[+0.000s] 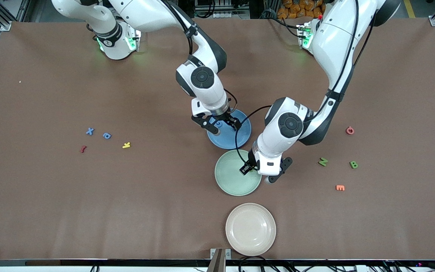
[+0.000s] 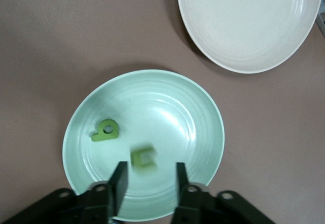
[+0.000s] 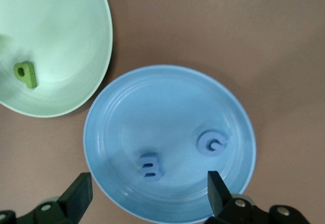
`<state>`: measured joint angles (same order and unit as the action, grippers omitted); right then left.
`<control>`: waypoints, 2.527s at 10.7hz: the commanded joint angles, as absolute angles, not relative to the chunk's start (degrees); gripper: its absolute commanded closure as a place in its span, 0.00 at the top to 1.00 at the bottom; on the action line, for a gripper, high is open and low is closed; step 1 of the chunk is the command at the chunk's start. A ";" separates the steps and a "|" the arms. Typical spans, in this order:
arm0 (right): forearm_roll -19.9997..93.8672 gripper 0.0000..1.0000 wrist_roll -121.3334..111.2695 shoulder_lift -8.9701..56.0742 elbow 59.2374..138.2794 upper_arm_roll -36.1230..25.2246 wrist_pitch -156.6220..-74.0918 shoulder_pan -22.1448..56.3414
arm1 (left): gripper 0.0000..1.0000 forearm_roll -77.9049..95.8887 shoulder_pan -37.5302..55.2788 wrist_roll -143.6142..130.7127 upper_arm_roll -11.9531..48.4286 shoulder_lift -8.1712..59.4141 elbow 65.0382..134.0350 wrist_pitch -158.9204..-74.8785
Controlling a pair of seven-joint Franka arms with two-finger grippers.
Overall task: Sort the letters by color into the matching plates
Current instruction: 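Open both grippers to drop the 3 and c onto the plates, then move the right and left grippers to the blue a and green N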
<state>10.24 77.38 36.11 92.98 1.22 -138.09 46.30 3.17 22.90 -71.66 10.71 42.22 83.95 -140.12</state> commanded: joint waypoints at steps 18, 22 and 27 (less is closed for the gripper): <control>-5.63 1.00 -4.58 7.55 132.19 2.55 -136.57 4.42 | 1.00 -6.07 6.42 -68.38 9.40 35.53 96.37 -128.72; -5.63 1.00 -24.56 9.22 134.56 2.55 -143.78 0.01 | 1.00 -6.24 4.40 -69.25 8.79 30.24 111.15 -142.97; -5.63 0.92 -39.17 14.23 136.14 2.55 -151.16 -1.06 | 1.00 -6.68 1.67 -71.28 7.47 29.27 116.90 -149.33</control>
